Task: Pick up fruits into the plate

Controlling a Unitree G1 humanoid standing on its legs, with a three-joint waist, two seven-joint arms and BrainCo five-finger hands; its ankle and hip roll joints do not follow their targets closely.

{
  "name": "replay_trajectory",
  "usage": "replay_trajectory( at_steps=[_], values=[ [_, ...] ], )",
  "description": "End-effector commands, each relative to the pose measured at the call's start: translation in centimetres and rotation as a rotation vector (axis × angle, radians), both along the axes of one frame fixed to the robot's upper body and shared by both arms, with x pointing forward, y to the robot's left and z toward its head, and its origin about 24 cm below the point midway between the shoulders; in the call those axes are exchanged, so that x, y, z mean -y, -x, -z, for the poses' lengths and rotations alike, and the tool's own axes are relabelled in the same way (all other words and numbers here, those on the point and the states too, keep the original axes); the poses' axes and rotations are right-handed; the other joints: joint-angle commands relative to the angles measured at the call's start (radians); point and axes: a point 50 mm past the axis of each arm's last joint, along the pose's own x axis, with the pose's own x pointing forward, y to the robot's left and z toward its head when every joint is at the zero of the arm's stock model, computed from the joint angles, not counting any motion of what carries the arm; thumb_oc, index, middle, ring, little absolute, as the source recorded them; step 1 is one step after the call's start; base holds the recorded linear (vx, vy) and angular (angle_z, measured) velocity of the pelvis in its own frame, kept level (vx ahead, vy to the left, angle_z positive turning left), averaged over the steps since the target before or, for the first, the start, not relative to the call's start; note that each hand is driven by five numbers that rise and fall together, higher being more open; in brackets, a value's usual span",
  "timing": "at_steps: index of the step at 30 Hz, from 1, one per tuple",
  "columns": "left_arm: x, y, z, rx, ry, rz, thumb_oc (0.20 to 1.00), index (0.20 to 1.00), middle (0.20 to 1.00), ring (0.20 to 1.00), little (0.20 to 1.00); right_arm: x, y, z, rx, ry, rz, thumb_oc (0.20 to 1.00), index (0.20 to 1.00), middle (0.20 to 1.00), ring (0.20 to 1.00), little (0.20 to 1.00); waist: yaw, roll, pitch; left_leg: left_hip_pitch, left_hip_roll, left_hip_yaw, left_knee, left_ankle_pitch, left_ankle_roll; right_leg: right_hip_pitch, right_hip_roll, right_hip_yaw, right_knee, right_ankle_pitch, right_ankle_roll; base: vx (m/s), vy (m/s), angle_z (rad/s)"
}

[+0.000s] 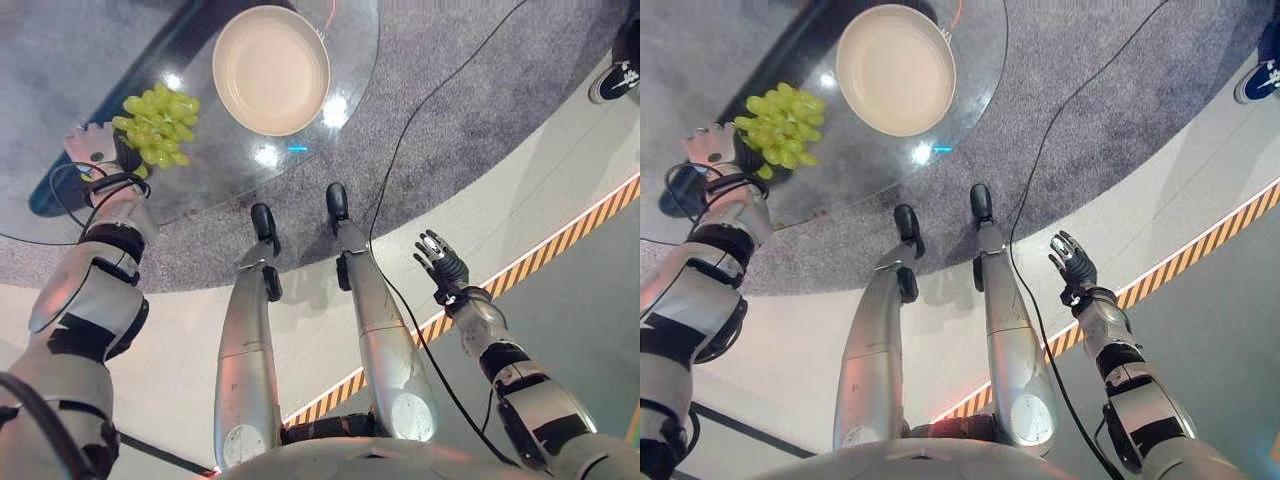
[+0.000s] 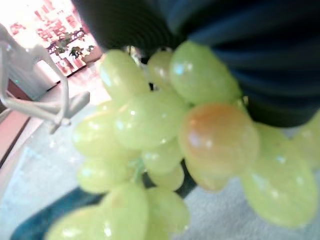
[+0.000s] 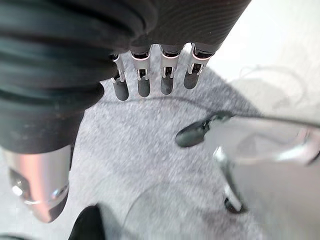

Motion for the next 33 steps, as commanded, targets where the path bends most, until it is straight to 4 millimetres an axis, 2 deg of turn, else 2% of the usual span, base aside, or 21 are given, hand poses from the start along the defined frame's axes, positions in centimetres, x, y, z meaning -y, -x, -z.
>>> replay_trajectory(
  at_steps=[1, 14, 22, 26, 27, 29, 33],
  values=[
    [-1.7, 1.3, 0.7, 0.037, 0.012, -0.033, 0.200, 0.200, 0.200, 0.200, 0.200, 1.5, 2.6, 1.4, -0.012, 0.015, 0.033, 1.000, 1.000, 1.000, 1.000, 1.000, 0.031, 0.051, -0.029, 0.197, -0.077, -0.076, -0.171, -0.032, 0.020, 0.090, 0.085, -0.025, 0.052, -0.092, -0.002, -0.01, -0.036, 0.03],
    [-1.2, 1.5, 0.4, 0.072, 0.011, 0.117, 0.200, 0.200, 0.200, 0.200, 0.200, 1.3, 3.1, 1.1, 0.004, 0.011, 0.026, 1.000, 1.000, 1.000, 1.000, 1.000, 0.048, 0.094, -0.036, 0.484, -0.059, -0.069, -0.316, -0.008, -0.006, 0.373, 0.019, -0.063, -0.067, -0.110, -0.001, 0.03, -0.019, 0.08],
    [0.9, 1.8, -0.5, 0.045, -0.067, 0.301, 0.200, 0.200, 0.200, 0.200, 0.200, -0.5, 3.2, -0.3, 0.100, -0.058, -0.057, 1.000, 1.000, 1.000, 1.000, 1.000, 0.064, 0.106, -0.119, 0.608, -0.062, -0.081, -0.390, -0.005, -0.016, 0.518, -0.021, -0.094, -0.143, -0.119, 0.004, 0.08, -0.048, 0.11],
    [2.5, 2.8, -0.7, 0.019, -0.141, 0.439, 0.200, 0.200, 0.200, 0.200, 0.200, -2.1, 3.5, -1.8, 0.176, -0.183, -0.125, 1.000, 1.000, 1.000, 1.000, 1.000, 0.079, 0.099, -0.181, 0.686, -0.069, -0.094, -0.422, -0.015, -0.015, 0.621, -0.033, -0.110, -0.203, -0.118, 0.009, 0.15, -0.107, 0.10],
    [3.4, 3.3, -0.8, 0.000, -0.175, 0.500, 0.200, 0.200, 0.200, 0.200, 0.200, -2.6, 3.5, -2.5, 0.197, -0.236, -0.156, 1.000, 1.000, 1.000, 1.000, 1.000, 0.091, 0.095, -0.216, 0.722, -0.071, -0.103, -0.441, -0.019, -0.014, 0.668, -0.036, -0.116, -0.233, -0.117, 0.011, 0.15, -0.087, 0.22],
    [3.7, 3.5, -0.8, -0.008, -0.193, 0.523, 0.200, 0.200, 0.200, 0.200, 0.200, -2.8, 3.6, -2.6, 0.199, -0.254, -0.177, 1.000, 1.000, 1.000, 1.000, 1.000, 0.092, 0.093, -0.225, 0.739, -0.072, -0.106, -0.450, -0.020, -0.013, 0.689, -0.037, -0.118, -0.246, -0.116, 0.013, 0.14, -0.087, 0.24],
    [6.2, 4.4, -1.3, -0.046, -0.274, 0.693, 0.200, 0.200, 0.200, 0.200, 0.200, -4.6, 4.2, -3.3, 0.168, -0.405, -0.323, 1.000, 1.000, 1.000, 1.000, 1.000, 0.113, 0.076, -0.306, 0.816, -0.072, -0.117, -0.477, -0.031, -0.009, 0.779, -0.044, -0.135, -0.294, -0.109, 0.021, 0.22, -0.129, 0.21]
  ],
)
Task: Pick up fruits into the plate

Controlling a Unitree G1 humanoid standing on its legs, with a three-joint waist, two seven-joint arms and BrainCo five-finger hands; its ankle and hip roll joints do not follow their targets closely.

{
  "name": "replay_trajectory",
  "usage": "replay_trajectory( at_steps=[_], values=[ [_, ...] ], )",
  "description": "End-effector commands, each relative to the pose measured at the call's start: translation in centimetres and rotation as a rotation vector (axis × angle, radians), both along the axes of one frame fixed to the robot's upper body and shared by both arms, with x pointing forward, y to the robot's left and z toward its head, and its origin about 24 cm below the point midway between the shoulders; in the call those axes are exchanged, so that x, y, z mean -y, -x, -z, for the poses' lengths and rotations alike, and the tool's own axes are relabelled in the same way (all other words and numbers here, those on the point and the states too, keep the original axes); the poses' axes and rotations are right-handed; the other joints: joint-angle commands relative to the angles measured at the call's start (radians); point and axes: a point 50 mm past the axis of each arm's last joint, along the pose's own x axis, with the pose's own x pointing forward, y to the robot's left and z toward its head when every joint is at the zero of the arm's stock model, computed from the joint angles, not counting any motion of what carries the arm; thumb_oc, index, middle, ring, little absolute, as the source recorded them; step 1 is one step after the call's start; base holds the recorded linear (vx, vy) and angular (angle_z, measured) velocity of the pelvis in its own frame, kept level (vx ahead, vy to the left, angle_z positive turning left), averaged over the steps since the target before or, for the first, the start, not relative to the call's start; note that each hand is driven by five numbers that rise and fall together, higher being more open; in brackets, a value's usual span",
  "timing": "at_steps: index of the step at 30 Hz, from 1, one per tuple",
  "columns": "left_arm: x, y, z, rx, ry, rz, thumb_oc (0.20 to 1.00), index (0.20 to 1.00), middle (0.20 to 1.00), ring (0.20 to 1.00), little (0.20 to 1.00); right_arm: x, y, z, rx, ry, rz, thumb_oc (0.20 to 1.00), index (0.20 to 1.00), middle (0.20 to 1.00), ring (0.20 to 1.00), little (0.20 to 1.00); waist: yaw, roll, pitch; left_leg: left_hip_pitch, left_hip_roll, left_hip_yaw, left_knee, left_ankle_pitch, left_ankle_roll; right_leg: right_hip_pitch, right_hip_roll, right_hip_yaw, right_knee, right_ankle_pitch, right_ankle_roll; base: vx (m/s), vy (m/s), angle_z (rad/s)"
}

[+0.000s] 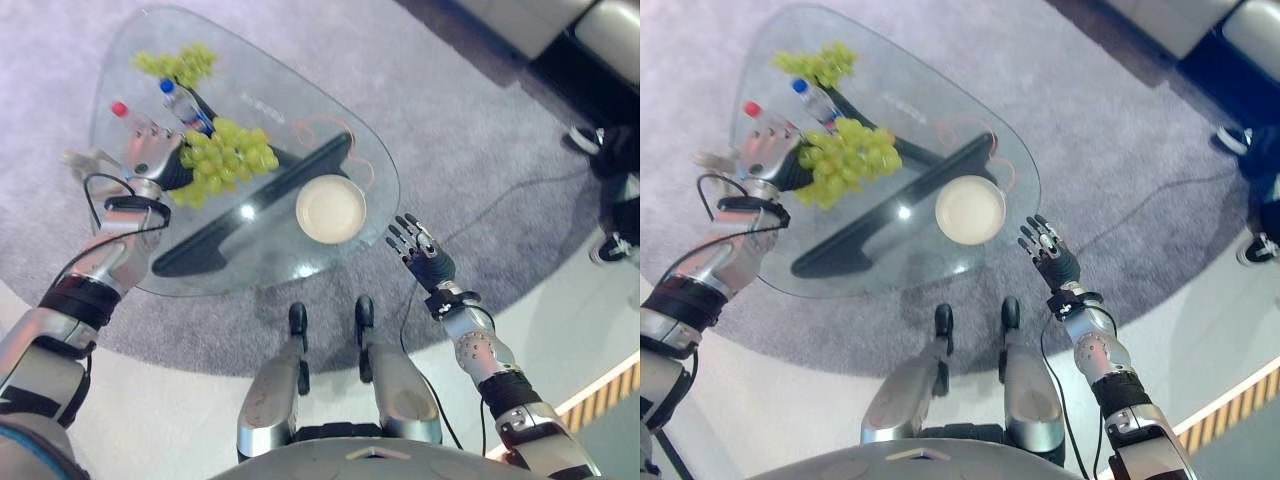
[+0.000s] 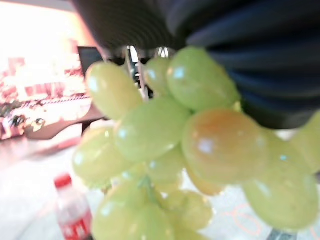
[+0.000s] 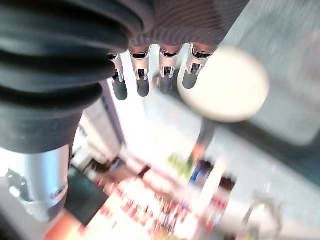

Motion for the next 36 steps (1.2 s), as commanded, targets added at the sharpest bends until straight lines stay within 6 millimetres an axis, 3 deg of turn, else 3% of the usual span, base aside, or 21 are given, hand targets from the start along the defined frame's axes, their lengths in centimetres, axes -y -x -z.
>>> replay_trajectory(
  at_steps=[1, 6, 9, 21, 27, 36],
  values=[
    [0.0, 0.8, -1.6, 0.027, -0.116, 0.073, 0.200, 0.200, 0.200, 0.200, 0.200, -1.2, 2.3, 1.2, -0.085, -0.143, -0.154, 1.000, 1.000, 1.000, 1.000, 1.000, 0.017, -0.028, -0.195, 0.026, -0.064, -0.008, 0.061, -0.176, 0.028, 0.021, -0.022, 0.009, 0.070, -0.112, 0.050, 0.16, -0.083, 0.20],
    [2.6, 1.8, -1.8, 0.024, -0.180, 0.261, 0.200, 0.200, 0.200, 0.200, 0.200, -2.9, 3.4, 1.4, -0.167, -0.248, -0.312, 1.000, 1.000, 1.000, 1.000, 1.000, 0.032, -0.039, -0.245, 0.076, -0.064, -0.018, 0.047, -0.184, 0.031, 0.076, -0.025, -0.004, 0.047, -0.110, 0.053, 0.14, -0.085, 0.15],
    [5.5, 3.1, -2.9, 0.064, -0.251, 0.496, 0.200, 0.200, 0.200, 0.200, 0.200, -4.3, 4.8, 2.0, -0.277, -0.328, -0.480, 1.000, 1.000, 1.000, 1.000, 1.000, 0.050, -0.047, -0.283, 0.121, -0.063, -0.024, 0.035, -0.194, 0.031, 0.133, -0.028, -0.025, 0.020, -0.109, 0.055, 0.10, -0.071, 0.16],
    [11.3, 5.9, -5.1, 0.121, -0.305, 0.941, 0.200, 0.200, 0.200, 0.200, 0.200, -7.5, 8.7, 2.5, -0.393, -0.457, -0.838, 1.000, 1.000, 1.000, 1.000, 1.000, 0.073, -0.049, -0.331, 0.185, -0.063, -0.043, 0.023, -0.212, 0.027, 0.208, -0.034, -0.071, -0.006, -0.115, 0.060, 0.03, -0.036, 0.14],
    [13.1, 7.0, -5.7, 0.105, -0.284, 1.055, 0.200, 0.200, 0.200, 0.200, 0.200, -8.2, 9.3, 2.8, -0.424, -0.458, -0.860, 1.000, 1.000, 1.000, 1.000, 1.000, 0.074, -0.048, -0.337, 0.199, -0.060, -0.044, 0.022, -0.216, 0.023, 0.220, -0.036, -0.078, -0.012, -0.115, 0.063, -0.01, -0.010, 0.04],
    [14.0, 8.2, -5.8, 0.058, -0.252, 1.141, 0.200, 0.200, 0.200, 0.200, 0.200, -8.4, 9.5, 2.7, -0.402, -0.464, -0.858, 1.000, 1.000, 1.000, 1.000, 1.000, 0.075, -0.049, -0.334, 0.207, -0.053, -0.034, 0.016, -0.214, 0.017, 0.230, -0.037, -0.084, -0.029, -0.106, 0.067, -0.03, -0.010, 0.05]
  ],
)
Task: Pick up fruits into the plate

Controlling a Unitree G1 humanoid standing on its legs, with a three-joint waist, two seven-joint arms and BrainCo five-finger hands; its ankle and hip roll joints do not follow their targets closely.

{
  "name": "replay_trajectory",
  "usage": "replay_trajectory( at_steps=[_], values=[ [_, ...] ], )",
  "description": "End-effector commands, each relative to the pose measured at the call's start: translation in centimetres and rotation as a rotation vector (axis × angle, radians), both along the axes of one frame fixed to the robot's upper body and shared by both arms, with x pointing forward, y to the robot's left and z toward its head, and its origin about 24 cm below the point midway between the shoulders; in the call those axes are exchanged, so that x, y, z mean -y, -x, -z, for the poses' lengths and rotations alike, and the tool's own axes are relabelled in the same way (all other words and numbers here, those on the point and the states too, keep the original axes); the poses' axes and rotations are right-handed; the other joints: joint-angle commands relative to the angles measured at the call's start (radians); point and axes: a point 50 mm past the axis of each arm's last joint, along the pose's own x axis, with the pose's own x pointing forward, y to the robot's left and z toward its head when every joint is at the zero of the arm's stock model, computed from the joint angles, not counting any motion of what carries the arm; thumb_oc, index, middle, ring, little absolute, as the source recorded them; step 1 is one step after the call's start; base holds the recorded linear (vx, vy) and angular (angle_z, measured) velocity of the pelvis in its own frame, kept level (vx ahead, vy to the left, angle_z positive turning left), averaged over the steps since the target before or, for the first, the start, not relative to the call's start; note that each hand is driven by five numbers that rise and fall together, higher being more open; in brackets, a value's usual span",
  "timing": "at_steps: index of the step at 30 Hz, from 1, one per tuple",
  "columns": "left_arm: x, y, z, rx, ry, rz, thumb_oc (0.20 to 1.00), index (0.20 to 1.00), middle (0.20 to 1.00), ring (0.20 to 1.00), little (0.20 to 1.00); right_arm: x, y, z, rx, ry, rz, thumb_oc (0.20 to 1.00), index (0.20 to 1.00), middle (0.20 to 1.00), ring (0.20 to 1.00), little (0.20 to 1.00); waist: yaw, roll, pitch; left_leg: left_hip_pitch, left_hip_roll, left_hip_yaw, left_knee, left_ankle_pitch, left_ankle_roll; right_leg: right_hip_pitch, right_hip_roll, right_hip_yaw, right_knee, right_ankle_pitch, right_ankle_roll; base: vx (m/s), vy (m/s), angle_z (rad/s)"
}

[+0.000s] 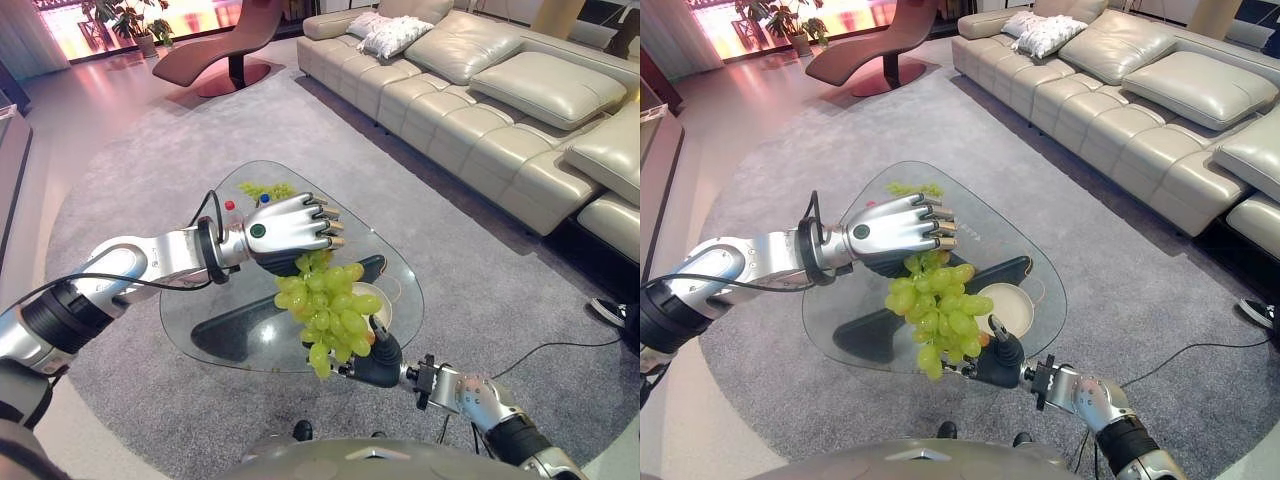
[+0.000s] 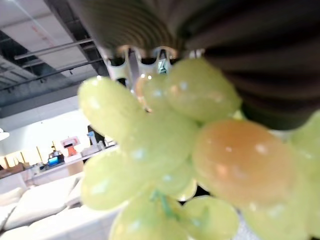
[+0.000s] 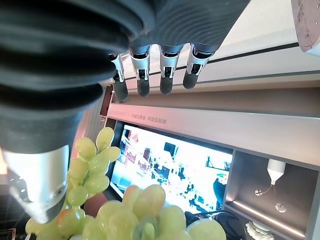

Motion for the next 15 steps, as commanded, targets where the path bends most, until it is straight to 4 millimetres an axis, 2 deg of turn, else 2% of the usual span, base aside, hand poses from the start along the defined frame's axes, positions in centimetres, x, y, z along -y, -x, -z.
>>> replay_trajectory(
  at_steps=[1, 6, 15],
  values=[
    [0.7, -0.3, -3.7, 0.060, 0.108, 0.051, 0.200, 0.200, 0.200, 0.200, 0.200, -1.3, -0.4, -2.2, 0.095, -0.123, -0.030, 1.000, 1.000, 1.000, 1.000, 1.000, 0.009, -0.031, -0.013, 0.075, -0.037, 0.077, 0.050, -0.191, 0.020, 0.009, -0.024, 0.036, 0.052, -0.084, 0.057, -0.04, 0.000, 0.08],
    [0.8, 0.0, -3.2, 0.000, 0.079, 0.051, 0.200, 0.200, 0.200, 0.200, 0.200, -1.3, -0.6, -3.0, 0.141, -0.156, -0.035, 1.000, 1.000, 1.000, 1.000, 1.000, 0.012, -0.031, -0.014, 0.077, -0.034, 0.080, 0.045, -0.189, 0.018, 0.012, -0.024, 0.033, 0.045, -0.082, 0.060, -0.03, 0.000, 0.02],
    [0.0, -0.9, -2.2, -0.091, 0.028, -0.022, 0.200, 0.200, 0.200, 0.200, 0.200, -1.0, -0.9, -4.6, 0.224, -0.238, -0.086, 1.000, 1.000, 1.000, 1.000, 1.000, 0.007, -0.031, -0.013, 0.081, -0.031, 0.096, 0.039, -0.185, 0.015, 0.014, -0.023, 0.037, 0.035, -0.076, 0.063, -0.02, 0.008, 0.00]
  ],
)
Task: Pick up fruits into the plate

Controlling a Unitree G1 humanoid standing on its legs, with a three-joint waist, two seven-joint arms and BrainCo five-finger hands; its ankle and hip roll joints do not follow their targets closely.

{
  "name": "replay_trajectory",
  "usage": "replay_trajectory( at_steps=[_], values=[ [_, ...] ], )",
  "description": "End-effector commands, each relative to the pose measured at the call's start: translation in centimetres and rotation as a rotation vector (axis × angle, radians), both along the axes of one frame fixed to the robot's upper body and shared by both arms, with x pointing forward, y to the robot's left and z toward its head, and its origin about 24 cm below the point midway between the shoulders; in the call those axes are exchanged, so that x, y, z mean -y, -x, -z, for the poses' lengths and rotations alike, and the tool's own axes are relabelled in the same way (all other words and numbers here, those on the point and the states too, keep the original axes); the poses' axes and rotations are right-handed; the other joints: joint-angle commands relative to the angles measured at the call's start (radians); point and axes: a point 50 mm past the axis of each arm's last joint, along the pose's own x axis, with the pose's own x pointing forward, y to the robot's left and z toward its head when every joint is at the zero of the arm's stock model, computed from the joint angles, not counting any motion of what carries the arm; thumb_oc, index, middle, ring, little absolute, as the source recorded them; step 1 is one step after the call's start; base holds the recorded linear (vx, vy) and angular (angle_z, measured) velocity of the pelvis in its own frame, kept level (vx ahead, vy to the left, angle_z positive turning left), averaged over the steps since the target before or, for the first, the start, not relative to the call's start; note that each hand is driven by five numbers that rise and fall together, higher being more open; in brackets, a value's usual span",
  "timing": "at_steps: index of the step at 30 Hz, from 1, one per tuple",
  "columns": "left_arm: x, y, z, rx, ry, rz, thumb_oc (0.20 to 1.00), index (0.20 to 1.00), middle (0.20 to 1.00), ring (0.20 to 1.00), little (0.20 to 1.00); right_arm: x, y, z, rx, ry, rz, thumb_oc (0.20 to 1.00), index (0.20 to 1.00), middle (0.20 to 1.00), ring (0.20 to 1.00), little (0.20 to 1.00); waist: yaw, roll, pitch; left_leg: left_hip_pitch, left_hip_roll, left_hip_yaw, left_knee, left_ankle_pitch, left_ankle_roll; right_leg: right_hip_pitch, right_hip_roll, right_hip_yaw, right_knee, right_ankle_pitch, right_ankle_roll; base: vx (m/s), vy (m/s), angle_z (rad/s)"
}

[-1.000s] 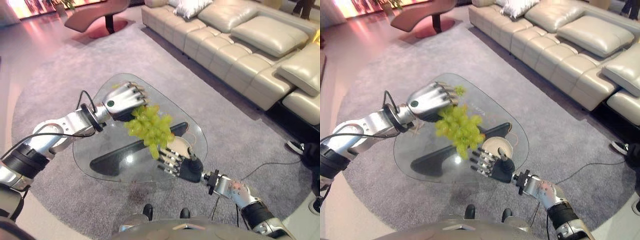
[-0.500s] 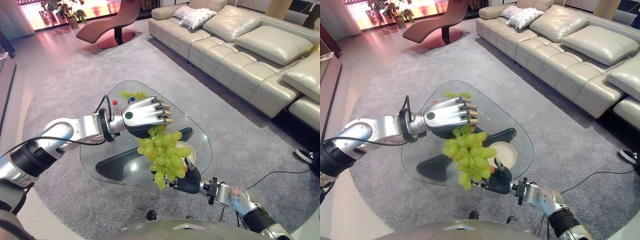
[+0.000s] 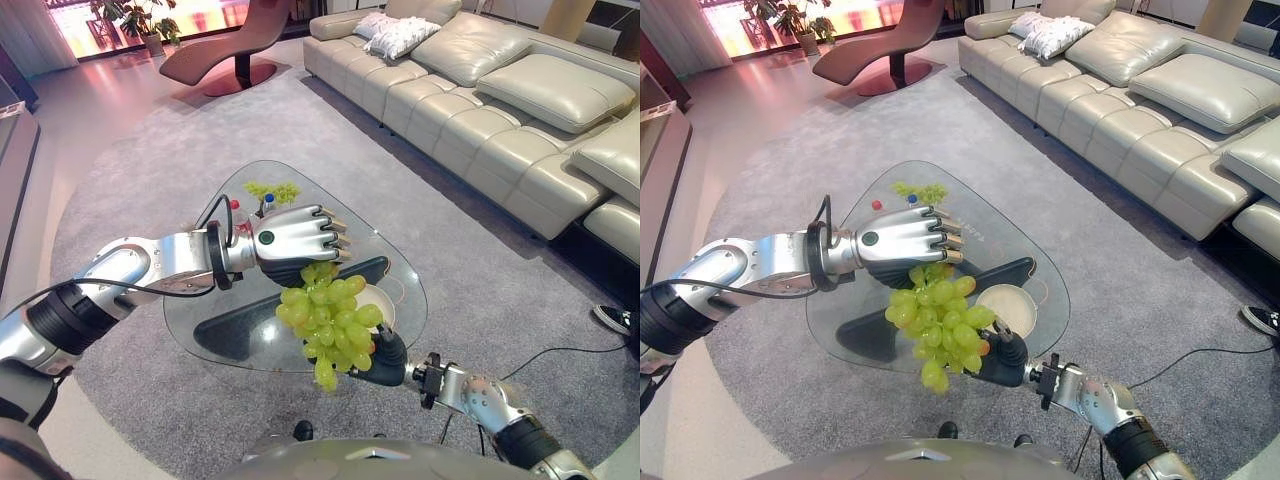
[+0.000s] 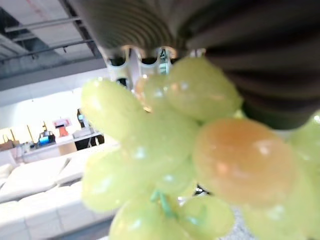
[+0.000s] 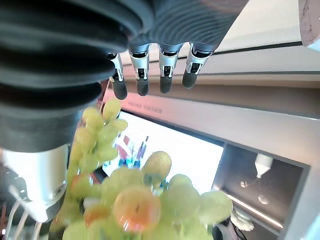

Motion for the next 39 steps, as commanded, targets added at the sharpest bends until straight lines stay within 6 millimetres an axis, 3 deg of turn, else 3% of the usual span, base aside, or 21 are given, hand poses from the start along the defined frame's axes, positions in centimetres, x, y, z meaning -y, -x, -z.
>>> replay_trajectory(
  at_steps=[1, 19, 39],
  values=[
    [-0.4, -1.5, -2.4, 0.009, 0.094, -0.051, 0.200, 0.200, 0.200, 0.200, 0.200, -1.5, -0.7, -3.1, 0.122, -0.205, -0.062, 1.000, 1.000, 1.000, 1.000, 1.000, 0.004, -0.030, -0.012, 0.082, -0.029, 0.099, 0.038, -0.184, 0.015, 0.013, -0.021, 0.043, 0.034, -0.074, 0.062, -0.03, 0.012, 0.00],
    [-1.2, -3.7, -0.3, -0.133, 0.007, -0.209, 0.200, 0.200, 0.200, 0.200, 0.200, -3.0, -1.0, -5.2, 0.229, -0.287, -0.163, 1.000, 1.000, 1.000, 1.000, 1.000, 0.004, -0.023, -0.007, 0.087, -0.028, 0.118, 0.029, -0.181, 0.014, 0.016, -0.021, 0.048, 0.021, -0.068, 0.066, 0.00, 0.000, 0.00],
    [1.9, -2.6, -0.5, -0.252, -0.053, -0.090, 0.200, 0.200, 0.200, 0.200, 0.200, -4.5, -0.9, -5.9, 0.268, -0.263, -0.246, 1.000, 1.000, 1.000, 1.000, 1.000, 0.005, -0.026, -0.002, 0.090, -0.029, 0.123, 0.026, -0.184, 0.017, 0.016, -0.018, 0.052, 0.016, -0.069, 0.067, 0.00, 0.000, -0.01]
  ],
)
